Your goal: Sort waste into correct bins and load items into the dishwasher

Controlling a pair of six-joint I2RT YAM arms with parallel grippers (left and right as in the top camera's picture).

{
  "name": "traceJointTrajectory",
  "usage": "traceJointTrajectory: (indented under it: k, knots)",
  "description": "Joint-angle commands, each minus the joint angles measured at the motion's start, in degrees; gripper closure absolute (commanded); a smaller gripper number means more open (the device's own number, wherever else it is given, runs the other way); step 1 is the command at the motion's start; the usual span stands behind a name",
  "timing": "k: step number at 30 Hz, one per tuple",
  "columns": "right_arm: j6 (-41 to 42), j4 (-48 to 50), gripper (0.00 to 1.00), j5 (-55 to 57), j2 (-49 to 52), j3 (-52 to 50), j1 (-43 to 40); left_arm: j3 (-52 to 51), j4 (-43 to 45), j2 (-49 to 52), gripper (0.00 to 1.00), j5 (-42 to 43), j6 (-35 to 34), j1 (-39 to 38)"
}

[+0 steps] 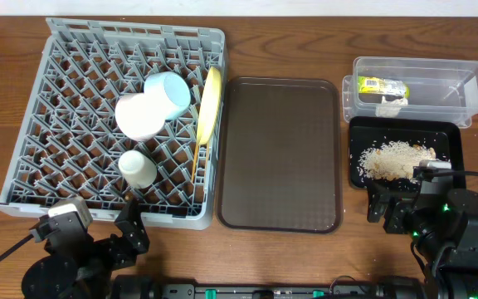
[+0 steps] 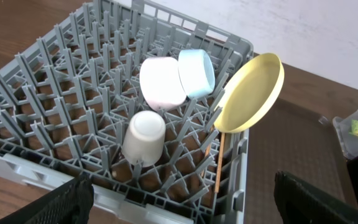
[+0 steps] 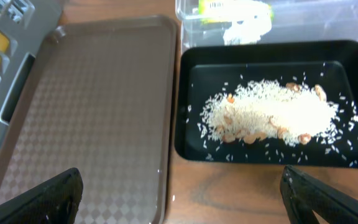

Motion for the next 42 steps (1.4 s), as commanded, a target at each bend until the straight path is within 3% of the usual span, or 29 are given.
traceJointTrajectory:
  k: [1, 18, 25, 29, 36, 42]
  knots:
    - [0.90, -1.44, 0.01, -0.24, -0.24, -0.33, 0.26, -0.70, -0.63, -0.17, 0.07, -0.70, -0.28, -0.09]
    - [0.00, -4.33, 0.01, 0.90, -0.28, -0.33, 0.26, -0.70, -0.66, -0.17, 0.07, -0.70, -0.28, -0.09]
    - [-4.24, 1.88, 0.01, 1.49, -2.23, -0.87, 0.28, -0.70, -0.66, -0.17, 0.07, -0.70, -0.28, -0.09]
    - [-7.34, 11.69, 0.01, 1.46, -8.66, -6.27, 0.87, -0.70, -0.66, -0.17, 0.07, -0.70, -0.28, -0.09]
    - [-7.26, 41.81, 0.01, 0.83, -29.59, -29.70, 4.09, -0.70, -0.66, -0.17, 0.07, -0.70, -0.28, -0.09]
    - [-7.30, 58.93, 0.01, 1.27, -30.32, -39.95, 4.11, -0.70, -0.66, -0.17, 0.06, -0.70, -0.28, -0.09]
